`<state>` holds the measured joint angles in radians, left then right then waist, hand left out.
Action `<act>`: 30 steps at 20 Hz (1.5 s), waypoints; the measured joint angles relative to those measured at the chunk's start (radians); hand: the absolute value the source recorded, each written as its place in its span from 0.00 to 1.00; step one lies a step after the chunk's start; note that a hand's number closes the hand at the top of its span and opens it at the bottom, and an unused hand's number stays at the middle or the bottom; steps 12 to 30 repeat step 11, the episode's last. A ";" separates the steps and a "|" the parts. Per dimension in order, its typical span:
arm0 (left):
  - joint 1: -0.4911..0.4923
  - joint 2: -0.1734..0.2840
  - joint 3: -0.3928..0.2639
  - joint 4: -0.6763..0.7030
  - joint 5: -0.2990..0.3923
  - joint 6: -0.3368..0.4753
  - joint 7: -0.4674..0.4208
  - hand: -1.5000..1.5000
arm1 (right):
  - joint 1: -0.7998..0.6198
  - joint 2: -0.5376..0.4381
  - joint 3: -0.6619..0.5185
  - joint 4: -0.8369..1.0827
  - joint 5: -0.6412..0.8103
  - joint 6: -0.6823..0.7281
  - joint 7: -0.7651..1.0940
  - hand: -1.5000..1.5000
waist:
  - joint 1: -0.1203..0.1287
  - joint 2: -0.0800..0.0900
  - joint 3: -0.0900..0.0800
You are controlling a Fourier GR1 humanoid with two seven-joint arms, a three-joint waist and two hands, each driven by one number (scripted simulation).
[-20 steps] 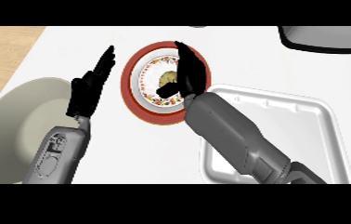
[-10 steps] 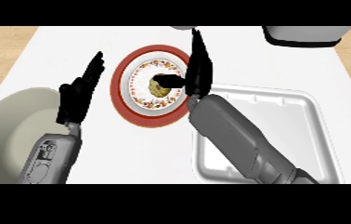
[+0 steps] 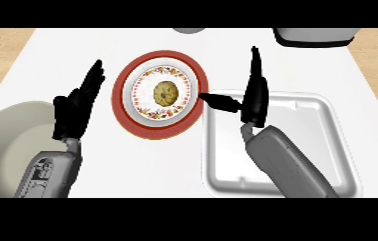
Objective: Pick the squash from the tray and place it in the plate
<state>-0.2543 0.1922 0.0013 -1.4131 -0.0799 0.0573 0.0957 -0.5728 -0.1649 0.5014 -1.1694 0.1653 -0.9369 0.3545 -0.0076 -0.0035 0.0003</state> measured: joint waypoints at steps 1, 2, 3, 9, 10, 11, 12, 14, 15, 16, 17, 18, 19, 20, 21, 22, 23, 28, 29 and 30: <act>0.011 0.000 0.000 -0.008 0.000 -0.003 -0.001 0.50 | 0.026 -0.020 -0.011 -0.029 -0.004 0.021 -0.006 0.00 | 0.001 0.000 0.000; 0.011 0.008 0.007 -0.011 0.004 -0.012 0.002 0.50 | 0.060 -0.042 -0.020 -0.065 -0.011 0.041 -0.016 0.00 | 0.001 0.001 0.000; 0.022 0.009 0.011 -0.012 0.006 -0.017 -0.007 0.50 | 0.100 -0.060 -0.027 -0.097 -0.020 0.059 -0.039 0.00 | 0.001 0.001 0.000; -0.008 -0.005 0.021 0.026 -0.015 -0.014 -0.015 0.50 | 0.234 -0.096 -0.119 -0.179 -0.051 0.162 -0.148 0.00 | 0.003 0.003 0.000; 0.001 -0.006 0.018 0.001 -0.015 -0.017 -0.003 0.50 | 0.259 -0.107 -0.133 -0.199 -0.056 0.178 -0.161 0.00 | 0.004 0.003 0.000; -0.002 -0.003 0.027 0.008 -0.010 -0.028 -0.006 0.50 | 0.266 -0.102 -0.149 -0.200 -0.048 0.190 -0.161 0.00 | 0.005 0.003 0.000; -0.002 -0.003 0.027 0.008 -0.010 -0.028 -0.006 0.50 | 0.266 -0.102 -0.149 -0.200 -0.048 0.190 -0.161 0.00 | 0.005 0.003 0.000; -0.002 -0.003 0.027 0.008 -0.010 -0.028 -0.006 0.50 | 0.266 -0.102 -0.149 -0.200 -0.048 0.190 -0.161 0.00 | 0.005 0.003 0.000; -0.002 -0.003 0.027 0.008 -0.010 -0.028 -0.006 0.50 | 0.266 -0.102 -0.149 -0.200 -0.048 0.190 -0.161 0.00 | 0.005 0.003 0.000; -0.002 -0.003 0.027 0.008 -0.010 -0.028 -0.006 0.50 | 0.266 -0.102 -0.149 -0.200 -0.048 0.190 -0.161 0.00 | 0.005 0.003 0.000; -0.002 -0.003 0.027 0.008 -0.010 -0.028 -0.006 0.50 | 0.266 -0.102 -0.149 -0.200 -0.048 0.190 -0.161 0.00 | 0.005 0.003 0.000; -0.002 -0.003 0.027 0.008 -0.010 -0.028 -0.006 0.50 | 0.266 -0.102 -0.149 -0.200 -0.048 0.190 -0.161 0.00 | 0.005 0.003 0.000; -0.002 -0.003 0.027 0.008 -0.010 -0.028 -0.006 0.50 | 0.266 -0.102 -0.149 -0.200 -0.048 0.190 -0.161 0.00 | 0.005 0.003 0.000; -0.002 -0.003 0.027 0.008 -0.010 -0.028 -0.006 0.50 | 0.266 -0.102 -0.149 -0.200 -0.048 0.190 -0.161 0.00 | 0.005 0.003 0.000; -0.002 -0.003 0.027 0.008 -0.010 -0.028 -0.006 0.50 | 0.266 -0.102 -0.149 -0.200 -0.048 0.190 -0.161 0.00 | 0.005 0.003 0.000; -0.002 -0.003 0.027 0.008 -0.010 -0.028 -0.006 0.50 | 0.266 -0.102 -0.149 -0.200 -0.048 0.190 -0.161 0.00 | 0.005 0.003 0.000; -0.002 -0.003 0.027 0.008 -0.010 -0.028 -0.006 0.50 | 0.266 -0.102 -0.149 -0.200 -0.048 0.190 -0.161 0.00 | 0.005 0.003 0.000; -0.002 -0.003 0.027 0.008 -0.010 -0.028 -0.006 0.50 | 0.266 -0.102 -0.149 -0.200 -0.048 0.190 -0.161 0.00 | 0.005 0.003 0.000; -0.002 -0.003 0.027 0.008 -0.010 -0.028 -0.006 0.50 | 0.266 -0.102 -0.149 -0.200 -0.048 0.190 -0.161 0.00 | 0.005 0.003 0.000; -0.002 -0.003 0.027 0.008 -0.010 -0.028 -0.006 0.50 | 0.266 -0.102 -0.149 -0.200 -0.048 0.190 -0.161 0.00 | 0.005 0.003 0.000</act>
